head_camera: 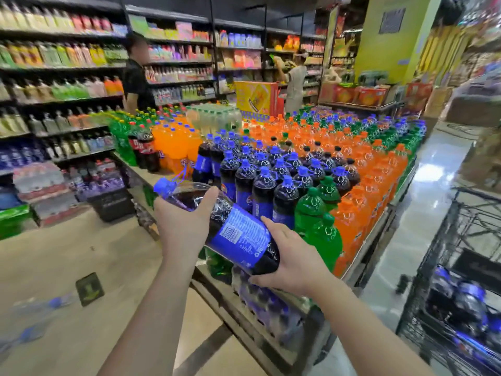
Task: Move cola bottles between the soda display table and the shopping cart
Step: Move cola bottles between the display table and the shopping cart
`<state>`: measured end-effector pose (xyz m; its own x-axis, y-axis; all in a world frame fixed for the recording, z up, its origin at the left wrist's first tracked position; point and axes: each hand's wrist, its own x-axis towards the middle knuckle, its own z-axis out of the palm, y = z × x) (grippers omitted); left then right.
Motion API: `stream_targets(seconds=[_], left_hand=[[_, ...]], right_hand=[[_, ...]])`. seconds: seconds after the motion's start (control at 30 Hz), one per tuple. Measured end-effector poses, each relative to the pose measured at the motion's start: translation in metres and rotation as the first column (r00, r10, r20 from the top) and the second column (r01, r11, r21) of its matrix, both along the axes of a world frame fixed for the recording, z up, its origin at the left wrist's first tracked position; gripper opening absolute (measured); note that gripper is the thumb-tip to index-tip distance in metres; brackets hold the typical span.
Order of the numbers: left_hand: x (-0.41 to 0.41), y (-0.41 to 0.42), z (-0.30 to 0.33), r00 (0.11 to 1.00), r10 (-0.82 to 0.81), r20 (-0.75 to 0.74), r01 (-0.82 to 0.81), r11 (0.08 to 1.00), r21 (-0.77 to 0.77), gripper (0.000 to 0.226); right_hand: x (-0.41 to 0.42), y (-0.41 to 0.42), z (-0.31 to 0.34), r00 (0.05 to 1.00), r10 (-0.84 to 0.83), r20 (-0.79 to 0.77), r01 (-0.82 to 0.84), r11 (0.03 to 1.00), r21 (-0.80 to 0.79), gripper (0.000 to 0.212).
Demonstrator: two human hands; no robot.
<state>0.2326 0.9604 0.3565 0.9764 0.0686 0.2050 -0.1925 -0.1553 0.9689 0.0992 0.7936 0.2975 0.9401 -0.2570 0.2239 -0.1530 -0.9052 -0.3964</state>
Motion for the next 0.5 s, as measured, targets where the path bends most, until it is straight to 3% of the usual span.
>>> stream_targets(seconds=[0.2,0.37,0.5], left_hand=[[0.059,0.025,-0.014,0.999,0.051,-0.008,-0.051,0.999,0.013,0.072],[0.124,0.031,-0.033,0.994,0.107,-0.036,-0.107,0.994,0.003,0.087],[0.191,0.026,-0.041,0.988,0.148,-0.054,-0.148,0.989,0.002,0.086]], right_hand=[[0.068,0.017,-0.011,0.998,0.063,-0.006,-0.063,0.998,0.019,0.126],[0.145,0.012,-0.025,0.992,0.129,-0.019,-0.128,0.991,0.039,0.126],[0.221,0.003,-0.035,0.985,0.171,-0.016,-0.170,0.983,0.074,0.120]])
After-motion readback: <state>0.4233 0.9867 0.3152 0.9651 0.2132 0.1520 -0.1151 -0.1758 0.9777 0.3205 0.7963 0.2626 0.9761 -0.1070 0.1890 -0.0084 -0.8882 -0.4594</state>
